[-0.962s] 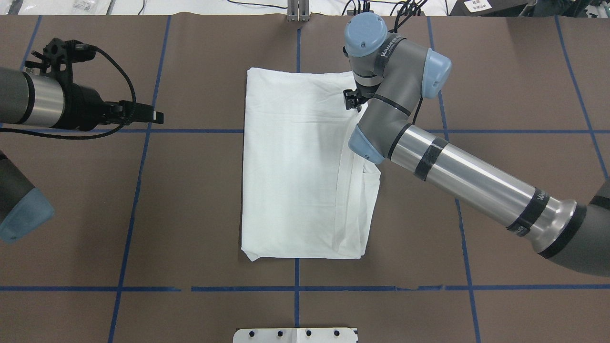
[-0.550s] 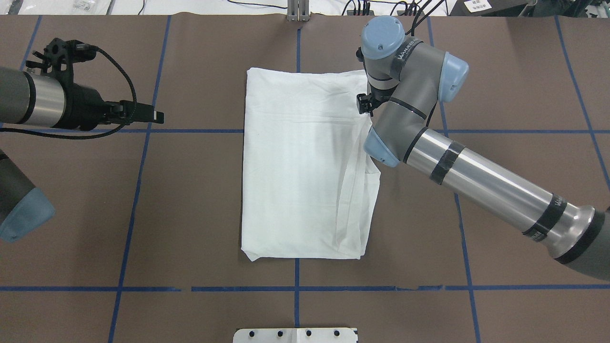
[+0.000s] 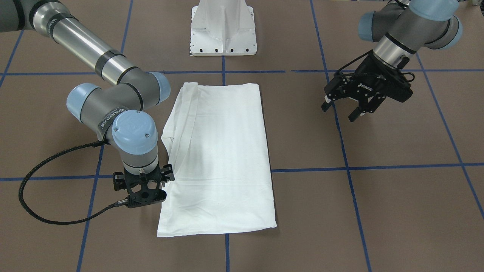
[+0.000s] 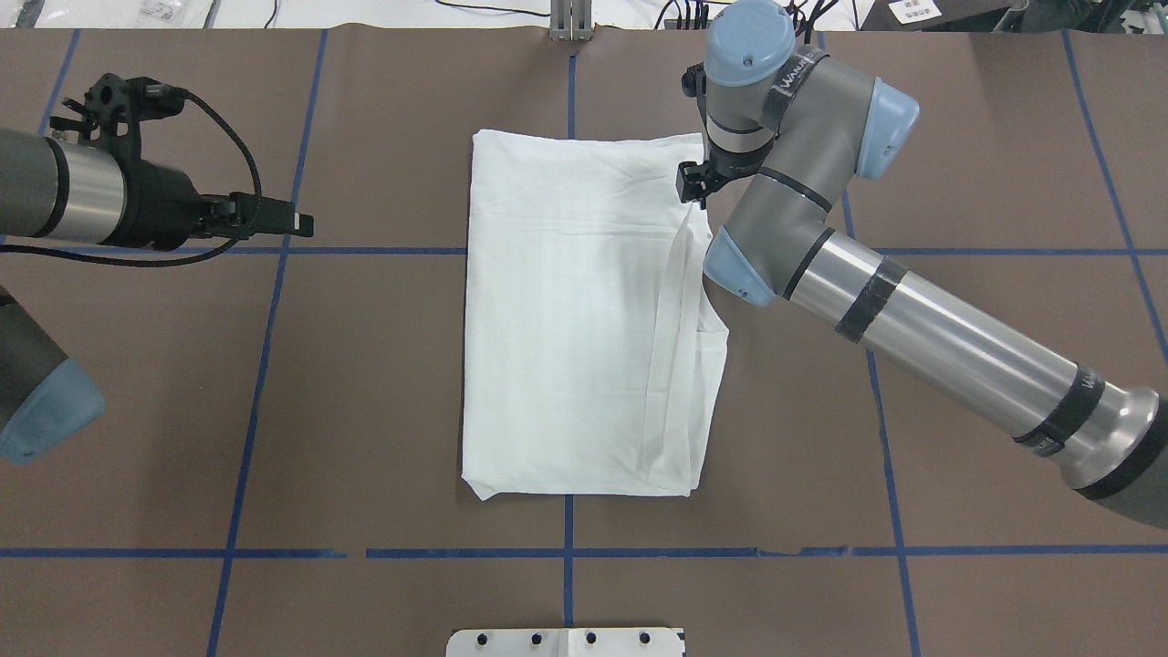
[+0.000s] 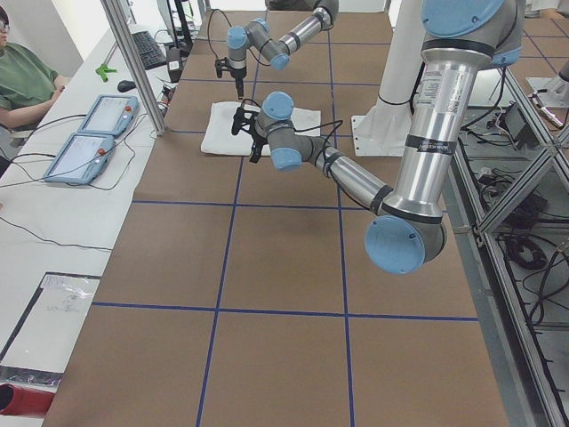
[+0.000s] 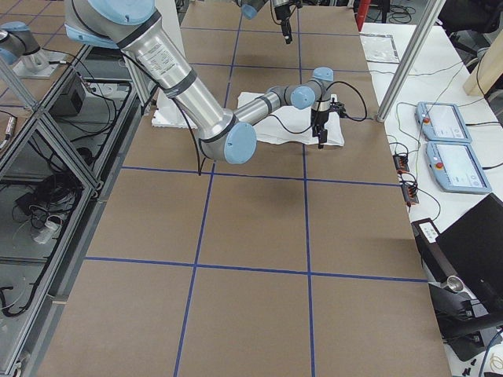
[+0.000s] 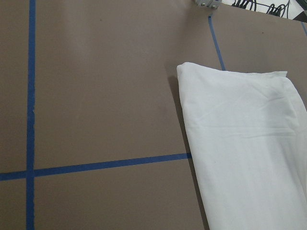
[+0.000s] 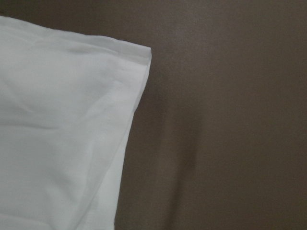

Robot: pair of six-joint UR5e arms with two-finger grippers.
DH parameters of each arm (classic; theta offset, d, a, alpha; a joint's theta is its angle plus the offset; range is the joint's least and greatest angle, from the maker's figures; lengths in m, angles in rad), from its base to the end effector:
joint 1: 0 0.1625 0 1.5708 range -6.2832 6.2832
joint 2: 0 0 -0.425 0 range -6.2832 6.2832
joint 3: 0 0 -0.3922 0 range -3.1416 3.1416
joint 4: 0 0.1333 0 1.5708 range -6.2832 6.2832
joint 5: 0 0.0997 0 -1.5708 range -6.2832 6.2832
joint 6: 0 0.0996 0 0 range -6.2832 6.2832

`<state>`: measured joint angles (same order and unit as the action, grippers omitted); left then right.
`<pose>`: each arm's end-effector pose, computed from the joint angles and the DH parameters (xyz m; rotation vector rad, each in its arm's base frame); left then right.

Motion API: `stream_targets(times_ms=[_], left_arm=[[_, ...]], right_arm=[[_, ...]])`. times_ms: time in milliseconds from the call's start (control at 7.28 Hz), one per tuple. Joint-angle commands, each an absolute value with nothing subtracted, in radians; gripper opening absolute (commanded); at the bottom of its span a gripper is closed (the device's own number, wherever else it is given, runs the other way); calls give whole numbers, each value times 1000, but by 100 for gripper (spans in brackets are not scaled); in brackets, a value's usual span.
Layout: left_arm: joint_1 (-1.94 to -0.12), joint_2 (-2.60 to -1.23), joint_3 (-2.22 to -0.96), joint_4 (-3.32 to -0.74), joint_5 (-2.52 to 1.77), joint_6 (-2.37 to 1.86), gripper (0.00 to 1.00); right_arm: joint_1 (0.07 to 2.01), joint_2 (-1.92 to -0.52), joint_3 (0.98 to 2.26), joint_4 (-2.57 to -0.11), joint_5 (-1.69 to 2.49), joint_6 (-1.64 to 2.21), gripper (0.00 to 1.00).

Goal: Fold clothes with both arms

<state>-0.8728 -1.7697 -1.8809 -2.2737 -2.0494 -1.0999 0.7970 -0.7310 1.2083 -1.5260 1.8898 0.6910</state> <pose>0.2828 -0.4732 0.3257 0.4103 1.1849 -0.0579 -0.4849 -0.6424 0.2983 0.1766 -0.5784 -0.1635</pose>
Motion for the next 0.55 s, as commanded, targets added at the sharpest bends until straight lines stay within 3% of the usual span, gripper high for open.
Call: stream_targets(times_ms=[0,412], left_arm=[[-873,-1770,-1878,-2275,-2049,-1100,100],[-873,-1770,-1878,-2276,-2049,-1100,100]], right_arm=[[782,-706,1212,-1520,1890,734,100],[714,-713,1204,-1520,1850,741,100]])
